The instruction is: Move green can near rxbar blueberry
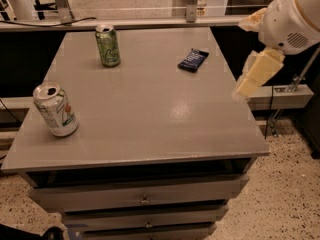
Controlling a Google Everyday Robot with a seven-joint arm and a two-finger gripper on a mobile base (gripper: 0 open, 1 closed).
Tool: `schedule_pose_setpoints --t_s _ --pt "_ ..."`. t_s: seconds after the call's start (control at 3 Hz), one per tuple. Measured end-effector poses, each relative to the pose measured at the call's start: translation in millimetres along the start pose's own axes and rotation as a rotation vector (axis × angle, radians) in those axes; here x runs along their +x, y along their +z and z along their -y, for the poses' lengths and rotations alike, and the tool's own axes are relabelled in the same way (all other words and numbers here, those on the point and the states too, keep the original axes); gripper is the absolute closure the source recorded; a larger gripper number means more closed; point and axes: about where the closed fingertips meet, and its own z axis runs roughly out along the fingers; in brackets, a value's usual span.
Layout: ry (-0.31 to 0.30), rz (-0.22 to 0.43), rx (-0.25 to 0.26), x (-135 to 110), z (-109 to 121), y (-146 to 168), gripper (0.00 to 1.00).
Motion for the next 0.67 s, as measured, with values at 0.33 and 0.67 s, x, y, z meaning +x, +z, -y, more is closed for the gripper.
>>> schedule_pose_setpoints --t_s 0.33,0.67 --pt "0.021 0.135 0.014 -21.3 16.0 23.5 0.00" --pt "0.060 0.302 0.005 -46.1 22.2 51.9 0.00"
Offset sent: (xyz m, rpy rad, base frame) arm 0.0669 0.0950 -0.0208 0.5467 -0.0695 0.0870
